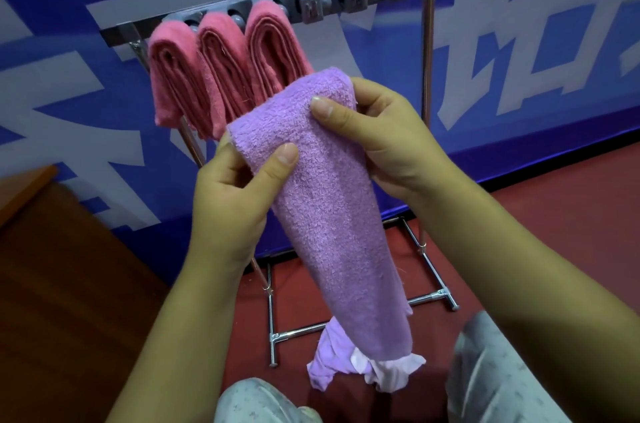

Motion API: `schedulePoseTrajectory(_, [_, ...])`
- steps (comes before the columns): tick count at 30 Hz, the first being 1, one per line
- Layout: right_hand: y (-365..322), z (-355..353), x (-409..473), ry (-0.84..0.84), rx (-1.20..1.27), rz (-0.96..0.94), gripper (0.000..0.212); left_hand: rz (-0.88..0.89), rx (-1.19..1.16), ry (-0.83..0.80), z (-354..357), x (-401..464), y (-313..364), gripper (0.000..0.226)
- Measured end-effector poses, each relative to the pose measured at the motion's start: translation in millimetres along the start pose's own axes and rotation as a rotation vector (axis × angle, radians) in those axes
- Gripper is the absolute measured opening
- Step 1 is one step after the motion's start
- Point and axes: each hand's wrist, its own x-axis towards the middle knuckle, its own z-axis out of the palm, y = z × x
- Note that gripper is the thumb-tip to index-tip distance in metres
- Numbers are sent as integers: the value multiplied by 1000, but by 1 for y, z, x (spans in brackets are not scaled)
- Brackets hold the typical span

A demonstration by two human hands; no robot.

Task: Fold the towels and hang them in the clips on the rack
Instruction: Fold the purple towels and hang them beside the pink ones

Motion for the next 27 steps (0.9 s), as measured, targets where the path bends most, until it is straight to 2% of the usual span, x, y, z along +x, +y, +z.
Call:
schedulePoseTrajectory(5, [2, -12, 1, -6, -136, -26, 12, 85, 70, 15, 6, 7, 7, 22])
schedulePoseTrajectory(6, [4, -16, 2, 16, -173, -46, 23, 96, 86, 16, 8, 8, 7, 21])
schedulePoseTrajectory(8, [10, -25, 1, 18, -147, -9, 60, 109, 102, 27, 11, 8, 8, 21])
schedulePoseTrajectory(10, [16, -36, -1, -82, -43, 106, 88, 110, 104, 23, 13, 8, 9, 23])
schedulePoseTrajectory(11, [19, -40, -3, -150, -35, 164, 95, 111, 106, 12, 14, 8, 9, 23])
schedulePoseTrajectory(13, [24, -43, -9, -290, -112, 308, 93, 109, 109, -13, 16, 7, 11, 23])
schedulePoseTrajectory(15, [29, -44, -13, -445, -182, 444, 81, 100, 94, -21, 16, 7, 13, 23])
schedulePoseTrajectory(17, [32, -43, -17, -522, -164, 518, 68, 85, 78, -21, 15, 7, 14, 21])
schedulePoseTrajectory(21, [34, -39, -19, -512, -18, 550, 44, 35, 66, -30, 10, 9, 16, 20])
schedulePoseTrajectory(25, [48, -38, -19, -444, 85, 584, 48, -75, 44, 1, 6, 15, 10, 16])
schedulePoseTrajectory(27, [50, -38, -20, -380, 127, 601, 52, -195, -15, -2, 1, 19, -1, 9])
